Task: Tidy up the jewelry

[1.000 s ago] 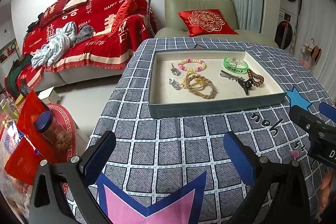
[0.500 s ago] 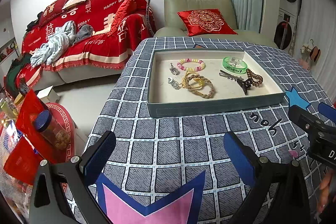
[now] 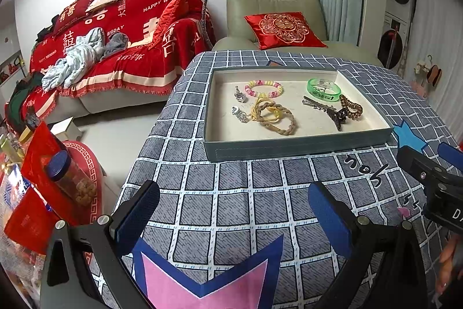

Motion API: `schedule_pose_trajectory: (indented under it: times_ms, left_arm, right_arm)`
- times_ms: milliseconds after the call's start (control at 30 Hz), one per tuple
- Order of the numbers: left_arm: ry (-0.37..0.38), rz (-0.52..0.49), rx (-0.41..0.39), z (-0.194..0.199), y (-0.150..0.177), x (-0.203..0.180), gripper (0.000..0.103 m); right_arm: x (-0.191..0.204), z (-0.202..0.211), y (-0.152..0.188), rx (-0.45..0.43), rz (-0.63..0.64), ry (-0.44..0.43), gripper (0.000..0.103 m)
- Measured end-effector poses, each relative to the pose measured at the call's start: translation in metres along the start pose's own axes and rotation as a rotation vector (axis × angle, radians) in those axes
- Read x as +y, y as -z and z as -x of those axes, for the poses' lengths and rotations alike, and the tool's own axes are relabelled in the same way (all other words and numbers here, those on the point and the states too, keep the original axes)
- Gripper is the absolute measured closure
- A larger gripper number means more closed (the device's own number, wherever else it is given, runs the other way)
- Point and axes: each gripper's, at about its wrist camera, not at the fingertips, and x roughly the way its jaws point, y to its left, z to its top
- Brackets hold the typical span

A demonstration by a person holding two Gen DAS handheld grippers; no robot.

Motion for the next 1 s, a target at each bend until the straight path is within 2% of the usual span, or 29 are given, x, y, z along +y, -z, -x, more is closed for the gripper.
schedule_pose_trajectory:
  times_ms: [1000]
  left_arm:
    - [-0.002,0.006,0.002,0.0010,0.0003,0.0028,0.000]
  right_arm:
    - [0.0034,0.0025,0.0009,0.001,-0.003,-0.003,0.000]
